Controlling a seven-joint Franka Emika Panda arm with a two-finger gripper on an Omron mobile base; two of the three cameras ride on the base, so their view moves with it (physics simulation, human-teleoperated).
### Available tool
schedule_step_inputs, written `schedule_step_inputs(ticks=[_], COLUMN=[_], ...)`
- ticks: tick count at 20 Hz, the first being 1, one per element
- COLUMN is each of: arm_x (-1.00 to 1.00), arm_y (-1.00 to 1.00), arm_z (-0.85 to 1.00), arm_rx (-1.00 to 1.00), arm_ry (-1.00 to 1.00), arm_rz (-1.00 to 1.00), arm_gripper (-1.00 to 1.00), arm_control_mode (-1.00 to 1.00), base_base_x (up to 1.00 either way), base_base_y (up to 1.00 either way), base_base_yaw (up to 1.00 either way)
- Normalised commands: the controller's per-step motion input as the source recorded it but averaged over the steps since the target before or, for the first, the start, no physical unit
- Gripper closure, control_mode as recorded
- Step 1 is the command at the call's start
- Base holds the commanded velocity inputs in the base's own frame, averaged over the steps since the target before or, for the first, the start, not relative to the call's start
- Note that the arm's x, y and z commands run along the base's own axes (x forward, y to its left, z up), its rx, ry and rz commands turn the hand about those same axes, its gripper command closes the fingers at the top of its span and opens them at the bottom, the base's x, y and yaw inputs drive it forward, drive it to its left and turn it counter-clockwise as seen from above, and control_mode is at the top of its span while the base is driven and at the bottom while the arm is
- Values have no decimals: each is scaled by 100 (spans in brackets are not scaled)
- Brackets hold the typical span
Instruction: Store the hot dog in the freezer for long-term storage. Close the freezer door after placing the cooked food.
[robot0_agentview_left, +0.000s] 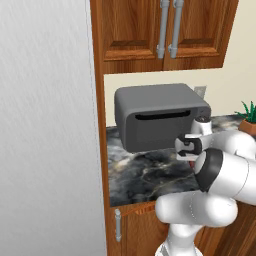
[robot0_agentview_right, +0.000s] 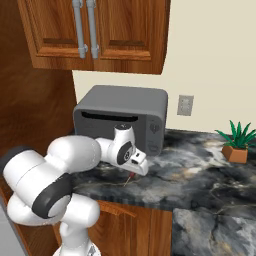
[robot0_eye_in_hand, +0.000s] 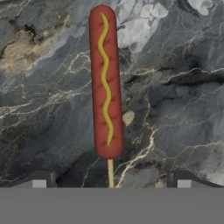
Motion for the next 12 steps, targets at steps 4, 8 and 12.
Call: schedule_step_inputs(ticks=[4,8,12], arm_x=[16,3,0], arm_y=[0,-2,-3], arm_z=[-2,-19,-30], arm_rx=[0,0,0], arm_ry=[0,0,0], arm_rz=[5,2,0], arm_gripper=[-100,-100,-100], arm_control_mode=[-100,-100,-100], base_base_x=[0,0,0], base_base_y=[0,0,0], base_base_yaw=[0,0,0])
